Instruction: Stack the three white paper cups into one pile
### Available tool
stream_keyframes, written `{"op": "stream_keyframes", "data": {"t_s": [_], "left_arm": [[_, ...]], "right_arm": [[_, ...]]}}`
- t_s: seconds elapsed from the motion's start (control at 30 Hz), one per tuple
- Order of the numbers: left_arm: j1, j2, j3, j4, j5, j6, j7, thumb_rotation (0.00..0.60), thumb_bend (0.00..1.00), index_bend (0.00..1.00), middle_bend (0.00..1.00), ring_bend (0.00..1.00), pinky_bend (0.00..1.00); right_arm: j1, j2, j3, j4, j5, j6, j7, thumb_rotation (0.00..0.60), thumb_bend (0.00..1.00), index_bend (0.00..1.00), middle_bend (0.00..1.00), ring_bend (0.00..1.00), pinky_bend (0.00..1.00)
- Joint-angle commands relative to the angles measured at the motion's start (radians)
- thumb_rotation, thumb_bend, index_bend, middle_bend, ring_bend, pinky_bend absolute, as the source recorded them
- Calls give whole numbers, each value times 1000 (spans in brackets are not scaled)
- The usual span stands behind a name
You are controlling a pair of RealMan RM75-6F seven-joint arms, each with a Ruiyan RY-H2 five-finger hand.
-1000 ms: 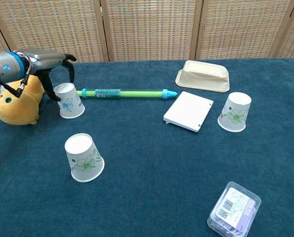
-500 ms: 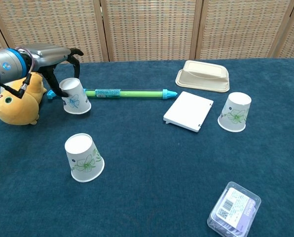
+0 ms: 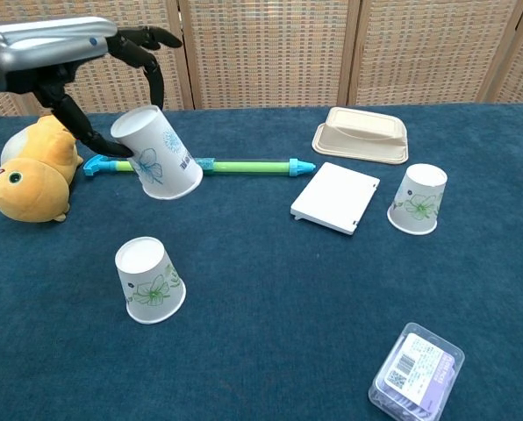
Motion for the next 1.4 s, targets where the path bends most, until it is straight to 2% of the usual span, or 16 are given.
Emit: {"op": "stream_keyframes", "data": {"t_s": [0.03,0.23,0.4,1.13,1.2,1.27,1.33,1.4], "left_arm": [[54,88,60,-88,128,58,-58,600,276,535,0,0,127],[72,176,124,-134,243,44,-116,600,277,535,0,0,127],[64,239,145,-148,253,-7,-147,600,276,535,0,0,127],[34,35,99,-52,79,-102,86,600,274,499,0,0,124],[32,26,99,-52,72,-106,94,600,270,462,0,0,117],[29,25,102,-54,65,-115,103,600,258,377,0,0,94],[25,26,105,-56,57,-125,117,600,220,214,0,0,64],[23,32,106,-61,47,-132,127,600,195,118,0,0,51]], "right_arm": [[0,-1,-1,-1,0,-1,-5,600,204,51,0,0,87],[0,-3,0,-3,3,0,-14,600,203,51,0,0,87],[0,-3,0,-4,3,-1,-13,600,204,51,0,0,87],[1,4,-3,-7,-1,-4,5,600,198,52,0,0,87],[0,5,-2,-7,-1,-3,9,600,198,51,0,0,87],[0,5,-2,-6,-2,-2,10,600,198,52,0,0,87],[-1,6,-3,-7,-4,1,12,600,198,51,0,0,87],[-1,6,-3,-6,-5,1,13,600,198,51,0,0,87]]}}
